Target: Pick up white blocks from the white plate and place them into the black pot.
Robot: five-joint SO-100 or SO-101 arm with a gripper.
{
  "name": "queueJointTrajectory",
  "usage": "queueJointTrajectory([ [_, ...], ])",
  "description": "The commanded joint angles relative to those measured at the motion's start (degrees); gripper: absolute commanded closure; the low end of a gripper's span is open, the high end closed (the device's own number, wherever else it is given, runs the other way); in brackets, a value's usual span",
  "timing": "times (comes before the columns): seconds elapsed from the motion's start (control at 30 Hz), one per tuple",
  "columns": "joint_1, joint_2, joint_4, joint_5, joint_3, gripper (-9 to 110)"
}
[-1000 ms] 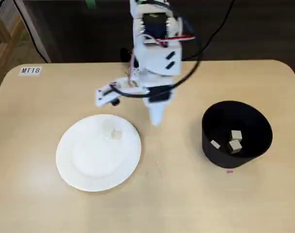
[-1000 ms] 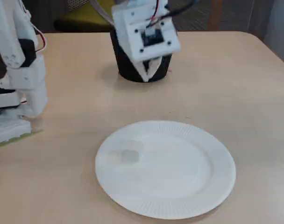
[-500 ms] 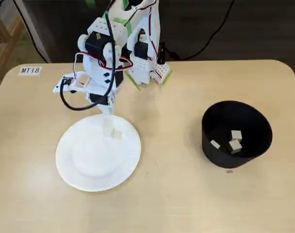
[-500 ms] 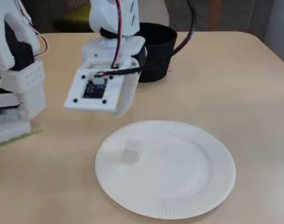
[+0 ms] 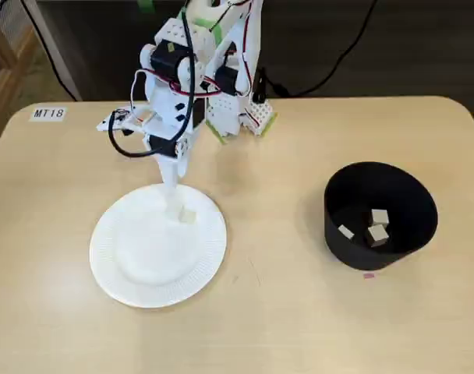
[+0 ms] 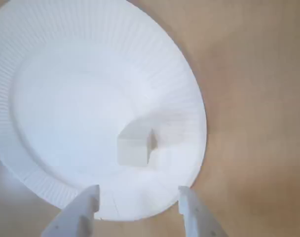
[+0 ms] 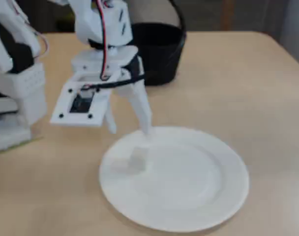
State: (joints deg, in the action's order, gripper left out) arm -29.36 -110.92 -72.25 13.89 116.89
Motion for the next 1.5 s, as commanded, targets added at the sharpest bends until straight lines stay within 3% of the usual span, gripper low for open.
queueJointTrajectory([
  [0.0, -1.41, 2.11, 1.49, 1.41, -0.88, 69],
  [0.1, -1.58, 5.27, 2.37, 2.64, -1.14, 64],
  [0.7, 1.05, 16.00, 8.70, -1.93, -4.92, 69],
  [0.83, 1.41, 18.11, 12.04, -2.99, -5.01, 76],
  [1.0, 1.58, 19.07, 17.67, -5.36, -5.10, 104],
  [1.27, 2.29, 15.47, 19.51, -5.62, -6.77, 104],
  [1.47, 3.96, 6.15, 26.10, -13.62, -6.33, 104],
])
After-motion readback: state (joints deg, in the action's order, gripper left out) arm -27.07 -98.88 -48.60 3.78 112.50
